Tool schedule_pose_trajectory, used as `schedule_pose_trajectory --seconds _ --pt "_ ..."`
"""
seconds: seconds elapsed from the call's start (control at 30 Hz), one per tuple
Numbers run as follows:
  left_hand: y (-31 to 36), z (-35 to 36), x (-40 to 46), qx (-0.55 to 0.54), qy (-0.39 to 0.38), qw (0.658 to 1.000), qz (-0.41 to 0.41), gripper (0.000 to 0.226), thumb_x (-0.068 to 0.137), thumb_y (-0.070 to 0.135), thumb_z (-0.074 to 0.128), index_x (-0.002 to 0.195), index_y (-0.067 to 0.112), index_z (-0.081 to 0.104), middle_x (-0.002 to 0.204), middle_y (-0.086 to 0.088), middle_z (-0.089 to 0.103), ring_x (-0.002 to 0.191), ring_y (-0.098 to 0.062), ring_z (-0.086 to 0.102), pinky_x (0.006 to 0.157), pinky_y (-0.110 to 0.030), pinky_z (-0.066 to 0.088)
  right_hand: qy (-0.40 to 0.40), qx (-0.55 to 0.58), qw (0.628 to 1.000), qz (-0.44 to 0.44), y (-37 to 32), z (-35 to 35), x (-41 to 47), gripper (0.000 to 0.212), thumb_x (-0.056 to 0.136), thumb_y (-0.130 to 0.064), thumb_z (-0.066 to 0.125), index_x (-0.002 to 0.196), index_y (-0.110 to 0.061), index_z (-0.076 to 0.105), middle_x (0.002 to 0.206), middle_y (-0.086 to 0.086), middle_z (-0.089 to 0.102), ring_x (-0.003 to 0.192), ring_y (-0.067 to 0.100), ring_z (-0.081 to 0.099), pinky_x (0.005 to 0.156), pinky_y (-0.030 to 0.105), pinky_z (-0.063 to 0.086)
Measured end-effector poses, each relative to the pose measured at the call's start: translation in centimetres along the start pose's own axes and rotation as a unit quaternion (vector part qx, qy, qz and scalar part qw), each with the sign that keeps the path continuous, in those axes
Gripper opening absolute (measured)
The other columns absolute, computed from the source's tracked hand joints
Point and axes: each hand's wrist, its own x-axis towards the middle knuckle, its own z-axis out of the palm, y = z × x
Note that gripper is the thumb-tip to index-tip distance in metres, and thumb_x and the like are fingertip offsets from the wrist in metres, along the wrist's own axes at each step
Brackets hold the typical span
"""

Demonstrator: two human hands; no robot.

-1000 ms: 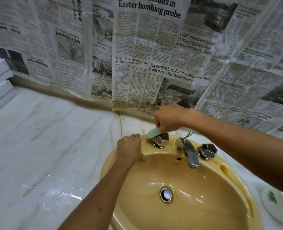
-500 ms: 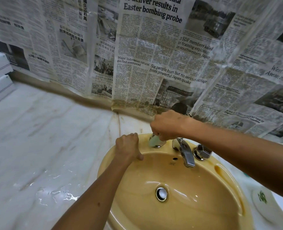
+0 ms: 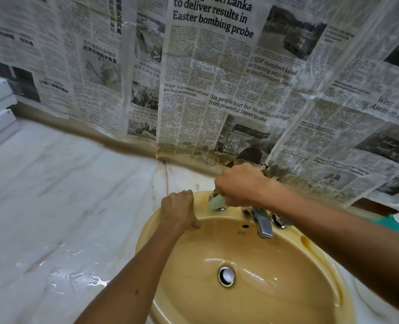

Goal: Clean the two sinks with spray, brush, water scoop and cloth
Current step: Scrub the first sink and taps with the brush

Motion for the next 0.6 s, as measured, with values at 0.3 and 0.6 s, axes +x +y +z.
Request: schedule_pose_trajectory --seconds 0.3,0.6 --pt "-0.2 0.5 0.6 0.013 0.001 1.000 0.012 0.081 0.058 0.062 0.080 0.120 0.020 0.050 0.116 0.004 0.063 0.105 -0.023 0.063 0.070 -0.031 0.041 0.186 0.731 0.494 0.432 -12.5 13.0 -5.4 0.028 0.093 -0.027 0.061 0.069 -0.013 0.064 0.062 -0.009 0.053 0.063 0.016 0.049 0.063 0.032 0.038" --pt "0.2 0.2 0.4 0.041 -0.001 0.999 0.019 0.074 0.059 0.064 0.076 0.115 0.022 0.050 0.113 0.004 0.064 0.102 -0.025 0.063 0.069 -0.030 0.041 0.341 0.783 0.266 0.447 -16.3 13.8 -1.3 0.018 0.102 -0.014 0.047 0.088 -0.016 0.058 0.073 0.003 0.055 0.065 0.008 0.050 0.060 0.011 0.041"
